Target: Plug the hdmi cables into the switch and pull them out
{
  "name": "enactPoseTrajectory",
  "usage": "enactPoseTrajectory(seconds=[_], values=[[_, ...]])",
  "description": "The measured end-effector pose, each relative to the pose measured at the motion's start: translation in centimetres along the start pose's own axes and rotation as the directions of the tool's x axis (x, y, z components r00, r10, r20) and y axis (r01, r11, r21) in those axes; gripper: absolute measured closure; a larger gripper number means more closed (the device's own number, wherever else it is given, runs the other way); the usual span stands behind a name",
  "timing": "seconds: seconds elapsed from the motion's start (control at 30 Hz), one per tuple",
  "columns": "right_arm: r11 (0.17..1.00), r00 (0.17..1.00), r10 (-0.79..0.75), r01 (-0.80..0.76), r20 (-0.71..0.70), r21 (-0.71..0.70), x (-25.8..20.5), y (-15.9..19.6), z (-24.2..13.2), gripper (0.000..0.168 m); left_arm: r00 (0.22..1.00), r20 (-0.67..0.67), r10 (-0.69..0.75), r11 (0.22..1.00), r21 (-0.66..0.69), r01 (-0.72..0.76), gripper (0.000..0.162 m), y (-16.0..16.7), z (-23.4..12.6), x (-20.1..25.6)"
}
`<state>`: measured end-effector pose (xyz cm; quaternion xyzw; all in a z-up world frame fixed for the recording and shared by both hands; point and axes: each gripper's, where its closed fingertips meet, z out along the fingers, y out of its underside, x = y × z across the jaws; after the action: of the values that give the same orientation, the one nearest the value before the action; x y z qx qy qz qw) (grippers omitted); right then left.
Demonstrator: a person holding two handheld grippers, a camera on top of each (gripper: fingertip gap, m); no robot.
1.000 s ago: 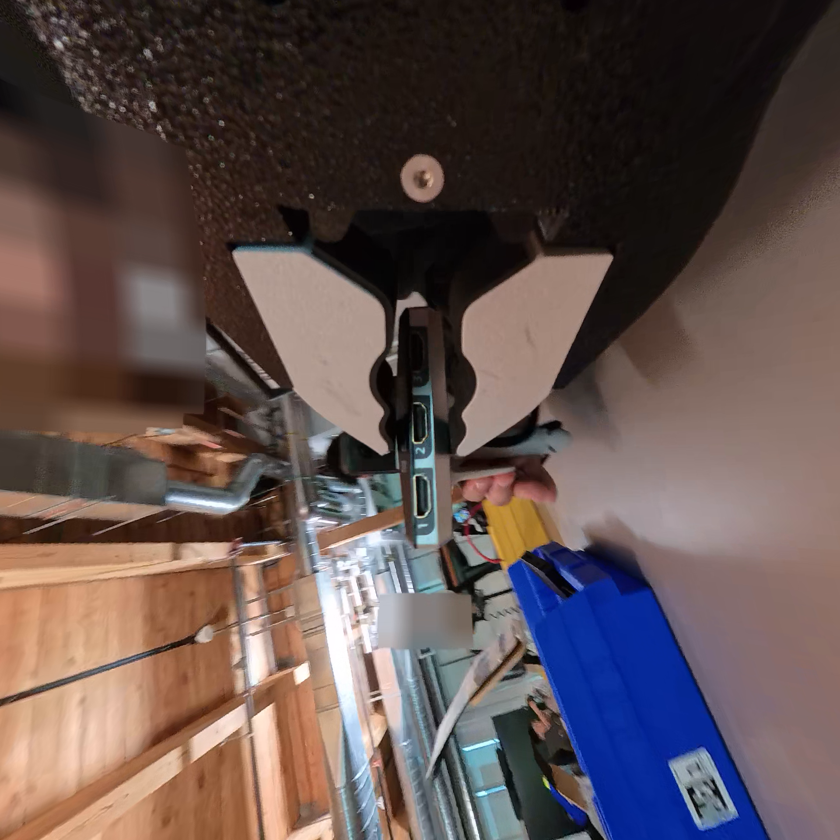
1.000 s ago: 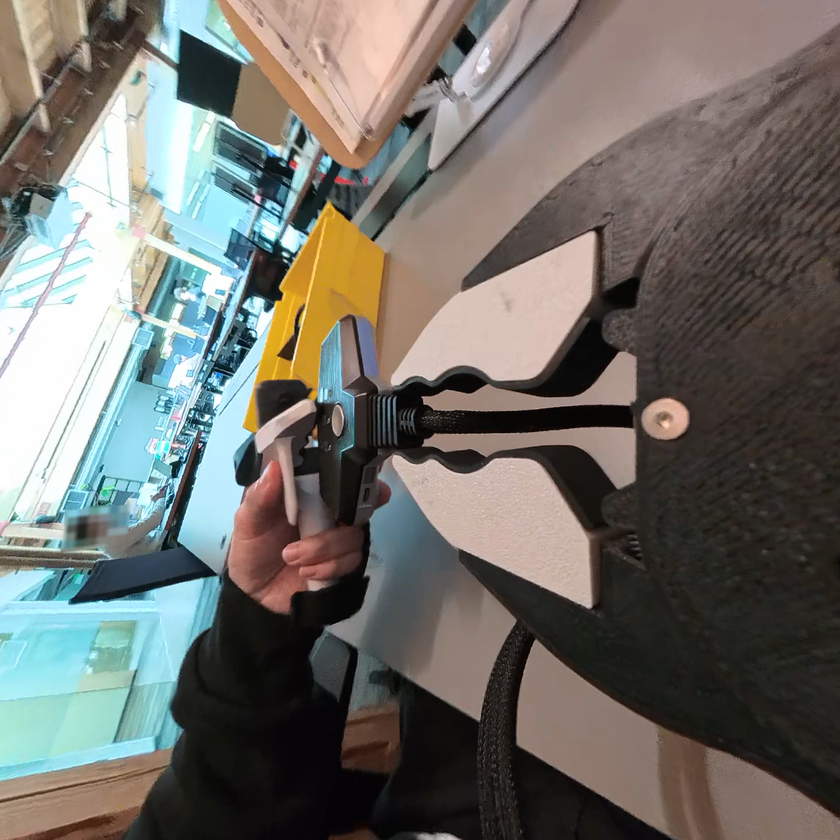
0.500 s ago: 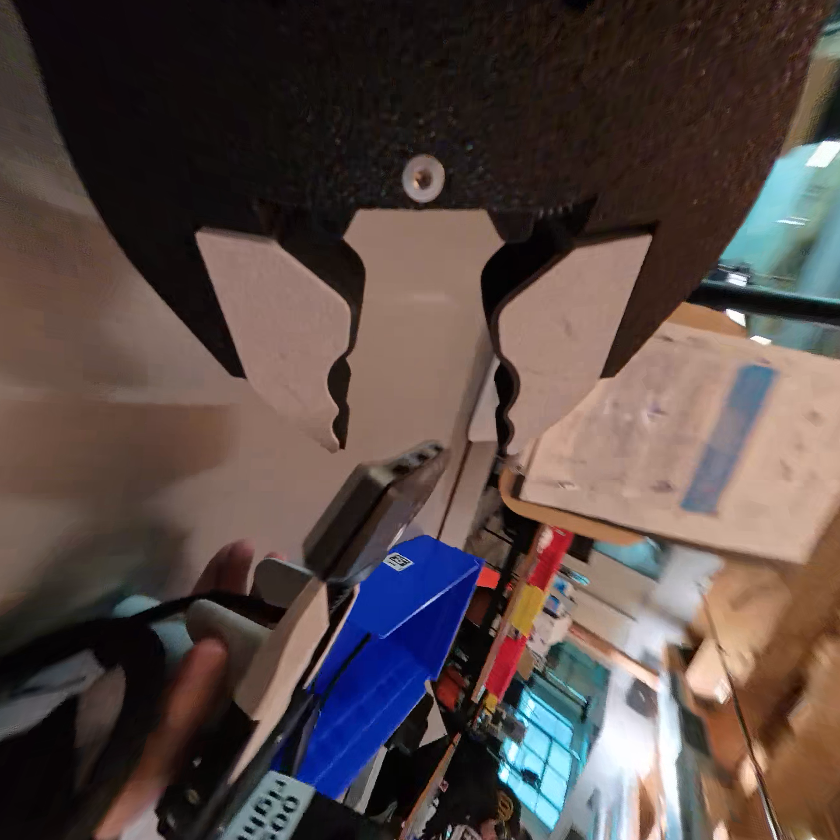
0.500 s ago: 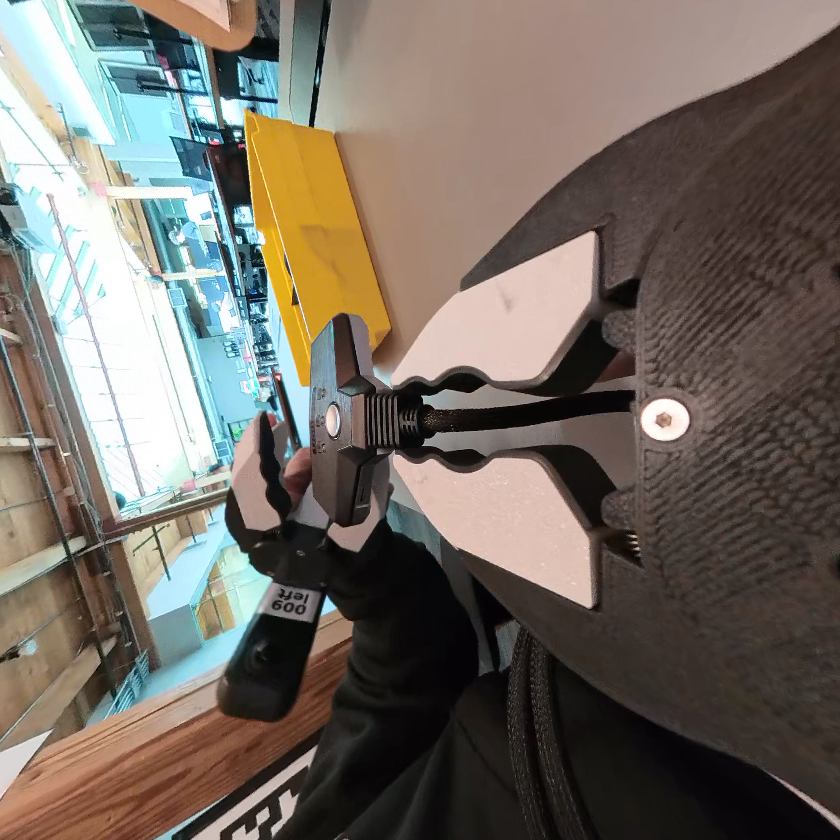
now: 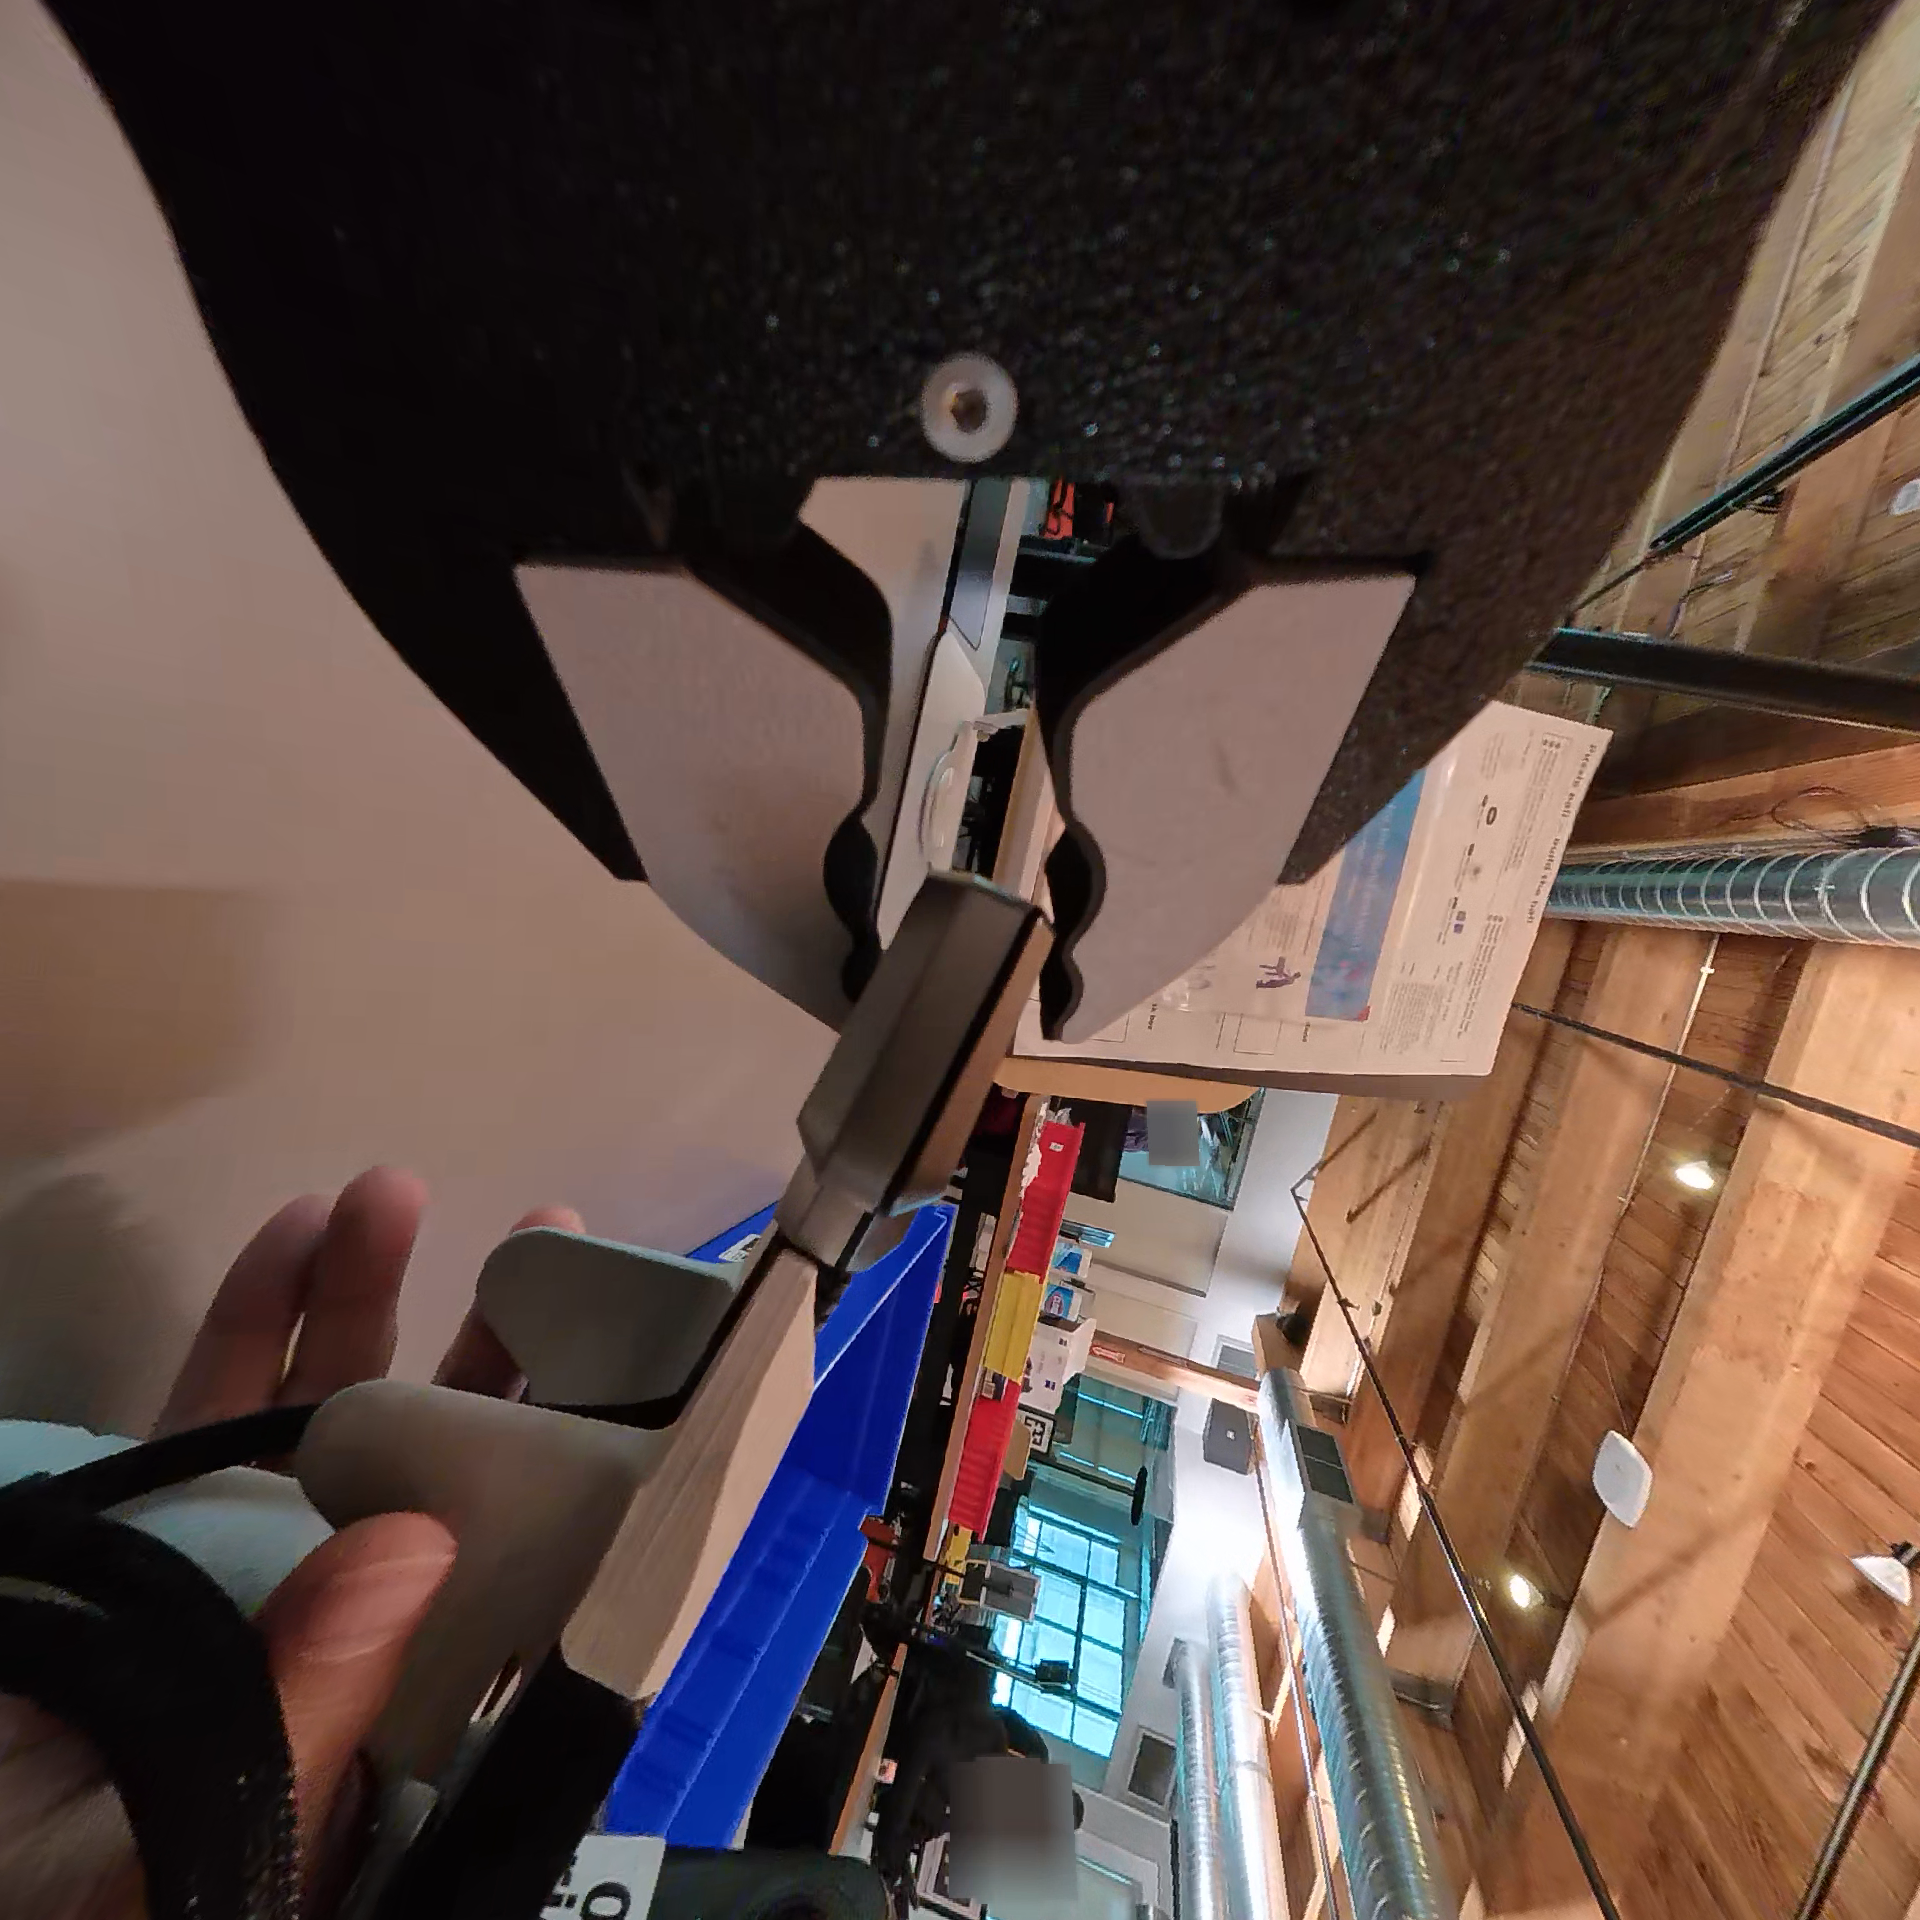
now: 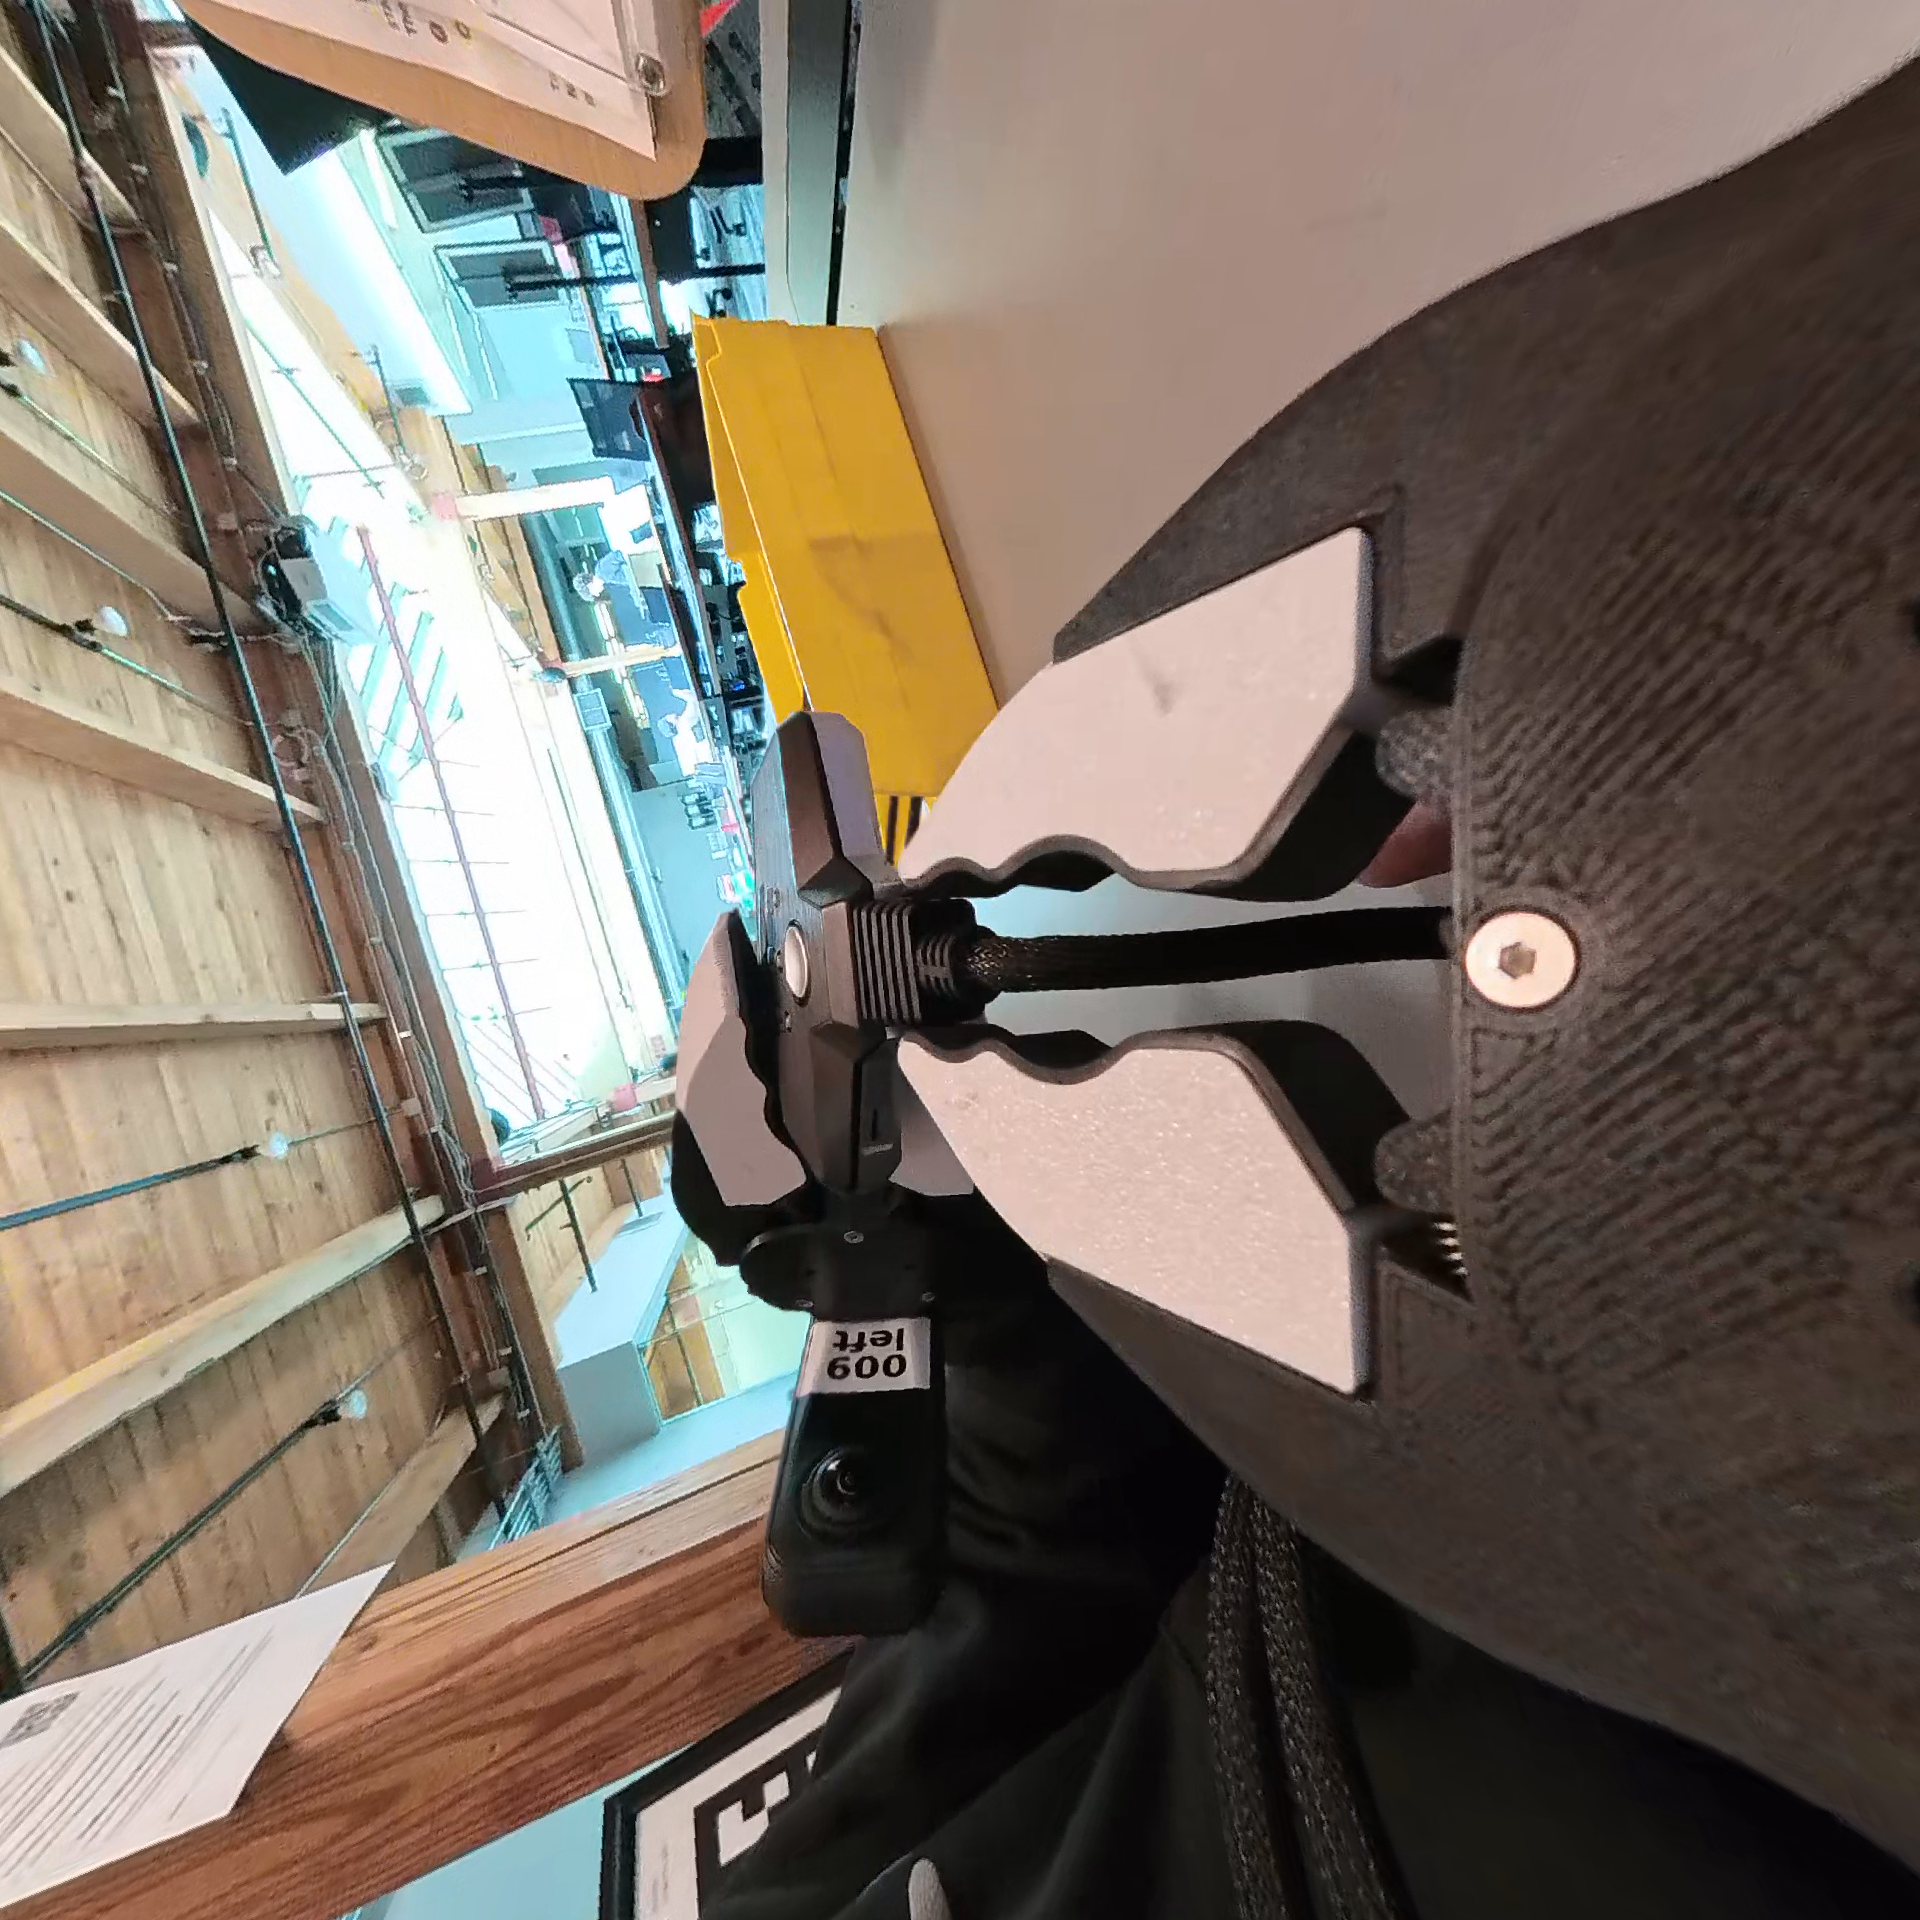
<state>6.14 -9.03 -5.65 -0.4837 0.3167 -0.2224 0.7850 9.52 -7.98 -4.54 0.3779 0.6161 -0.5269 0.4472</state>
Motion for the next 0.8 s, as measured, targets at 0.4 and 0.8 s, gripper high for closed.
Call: enactPoseTrajectory(seconds=[0.4, 0.8], values=[[0.996, 0.995, -0.086, 0.084, -0.047, -0.028, 0.4, -0.3, -0.1, 0.146, 0.970, -0.056, -0.237, 0.971, 0.002, 0.238, 0.127, 0.0, -0.1, 0.3], [0.987, 0.972, -0.124, 0.141, -0.201, 0.075, 2.6, -2.3, -2.2, 0.146, 0.655, 0.051, -0.754, 0.484, -0.631, 0.606, 0.110, 21.1, -11.7, -2.6]])
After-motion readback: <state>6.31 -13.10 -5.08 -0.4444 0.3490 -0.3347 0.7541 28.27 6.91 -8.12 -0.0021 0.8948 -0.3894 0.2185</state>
